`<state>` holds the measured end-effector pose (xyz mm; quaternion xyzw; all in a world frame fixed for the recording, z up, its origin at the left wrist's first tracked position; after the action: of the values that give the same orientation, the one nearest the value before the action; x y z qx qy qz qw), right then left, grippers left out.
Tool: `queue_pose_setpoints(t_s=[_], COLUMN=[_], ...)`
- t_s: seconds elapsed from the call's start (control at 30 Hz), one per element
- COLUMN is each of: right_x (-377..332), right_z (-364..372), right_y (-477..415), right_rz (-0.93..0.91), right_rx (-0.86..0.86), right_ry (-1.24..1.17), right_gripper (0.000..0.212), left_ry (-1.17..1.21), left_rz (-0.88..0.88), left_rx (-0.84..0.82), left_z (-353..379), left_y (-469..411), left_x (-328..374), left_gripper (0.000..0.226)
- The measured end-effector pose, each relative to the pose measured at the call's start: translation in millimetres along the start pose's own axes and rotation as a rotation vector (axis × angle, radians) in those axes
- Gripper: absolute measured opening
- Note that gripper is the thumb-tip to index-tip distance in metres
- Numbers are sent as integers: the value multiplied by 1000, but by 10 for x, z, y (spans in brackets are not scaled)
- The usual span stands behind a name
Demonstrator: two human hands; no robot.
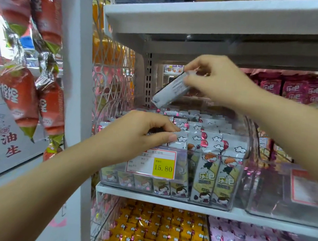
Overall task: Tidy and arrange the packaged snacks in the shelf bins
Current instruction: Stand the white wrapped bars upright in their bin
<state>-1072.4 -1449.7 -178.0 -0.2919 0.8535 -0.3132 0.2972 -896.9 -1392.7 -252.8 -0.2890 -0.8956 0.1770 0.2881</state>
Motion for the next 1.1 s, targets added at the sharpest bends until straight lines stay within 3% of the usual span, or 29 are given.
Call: queue_pose_setpoints(t_s=[0.2, 0.43, 0.57, 0.7, 0.87, 1.1], right_x=[-55, -193, -230, -242, -250, -264], right_z=[-293, -422, -440, -403, -352, -267], right_y=[217, 376, 398, 461, 475, 492], right_rz=[54, 20, 21, 40, 19, -32], right_rx=[-5, 37, 29, 2, -41, -199], right_ry=[-65, -144, -117, -147, -40, 130], right_gripper=[36, 33, 44, 41, 47, 57], left_ry=[12, -14, -4, -17, -48, -71], left_rz=[2, -38, -33, -29, -57, -20], left_rx=[1, 27, 22, 20, 19, 49], left_z=[2, 8, 6, 4, 1, 8], left_y=[9, 29, 42, 50, 35, 34], left_x=[-9, 66, 103, 107, 62, 42], left_gripper=[33, 25, 30, 33, 17, 13])
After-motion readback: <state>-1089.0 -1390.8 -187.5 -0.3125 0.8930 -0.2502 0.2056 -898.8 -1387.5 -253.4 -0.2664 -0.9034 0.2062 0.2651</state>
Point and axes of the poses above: each hand's wrist, its own y-axis away from the middle knuckle, its own z-axis out of the palm, x = y × z, the point moved 1 cm from there along -y, towards the middle knuckle, and after that the axes turned 2 degrees about y, right-handed, at the moved point
